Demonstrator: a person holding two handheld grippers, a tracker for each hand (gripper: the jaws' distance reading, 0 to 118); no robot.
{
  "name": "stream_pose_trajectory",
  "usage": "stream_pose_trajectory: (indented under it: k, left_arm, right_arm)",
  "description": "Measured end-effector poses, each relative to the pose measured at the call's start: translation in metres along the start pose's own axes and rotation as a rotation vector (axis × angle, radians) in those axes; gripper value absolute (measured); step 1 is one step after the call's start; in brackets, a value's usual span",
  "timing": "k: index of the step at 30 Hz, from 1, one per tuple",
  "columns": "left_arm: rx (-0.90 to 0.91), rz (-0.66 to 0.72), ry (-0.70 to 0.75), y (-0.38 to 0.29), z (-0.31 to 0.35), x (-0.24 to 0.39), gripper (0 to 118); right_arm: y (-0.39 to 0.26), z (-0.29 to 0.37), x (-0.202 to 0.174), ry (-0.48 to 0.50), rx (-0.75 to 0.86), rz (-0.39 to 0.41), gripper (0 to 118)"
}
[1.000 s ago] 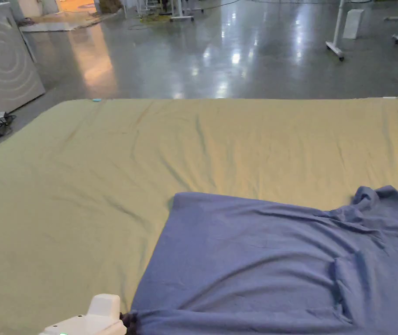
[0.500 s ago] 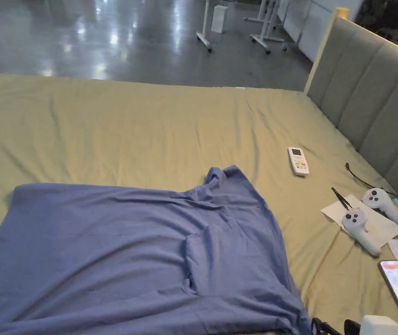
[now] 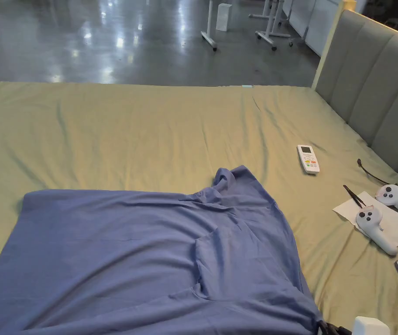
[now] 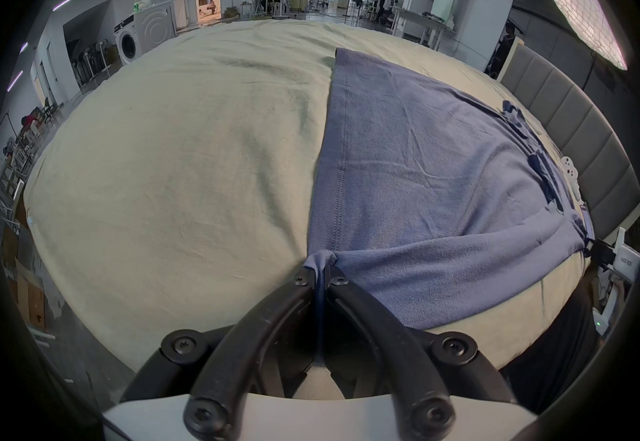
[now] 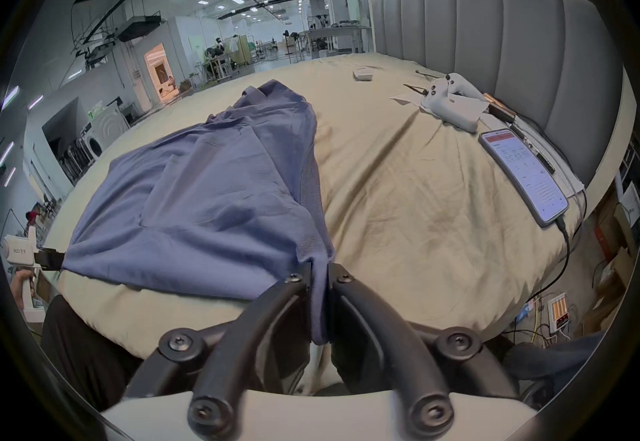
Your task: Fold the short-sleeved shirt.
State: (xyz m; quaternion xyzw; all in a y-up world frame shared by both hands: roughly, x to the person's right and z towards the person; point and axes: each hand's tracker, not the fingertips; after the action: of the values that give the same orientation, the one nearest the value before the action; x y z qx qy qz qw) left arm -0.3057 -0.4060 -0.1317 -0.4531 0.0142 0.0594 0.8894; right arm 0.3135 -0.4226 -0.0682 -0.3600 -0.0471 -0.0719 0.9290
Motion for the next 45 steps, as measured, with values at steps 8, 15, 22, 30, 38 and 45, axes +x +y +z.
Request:
stream_pose_trajectory:
  k: [8, 15, 22, 30, 38, 45]
  left_arm:
    - [0.237, 0.055, -0.032, 0.004, 0.022, -0.006, 5]
    - [0.446, 0.016, -0.084, 0.006, 0.106, -0.005, 5]
    - [0.568, 0.001, -0.09, 0.016, 0.115, -0.019, 5]
    - [0.524, 0.026, -0.109, 0.052, 0.082, -0.016, 5]
    - [0.322, 0.101, -0.083, 0.127, -0.014, -0.015, 5]
    - [0.194, 0.039, -0.013, 0.147, -0.092, 0.002, 6]
  right_arm:
    - [0.013, 0.028, 0.0, 0.01, 0.099, 0.037, 6]
    - [0.03, 0.073, -0.021, 0.027, 0.243, 0.137, 6]
    - [0.035, 0.091, -0.019, -0.042, 0.339, 0.161, 6]
    - [0.066, 0.056, -0.021, -0.051, 0.304, 0.142, 6]
    - [0.133, -0.056, -0.031, -0.046, 0.098, 0.138, 6]
    - [0.139, -0.122, -0.035, -0.045, -0.045, 0.18, 6]
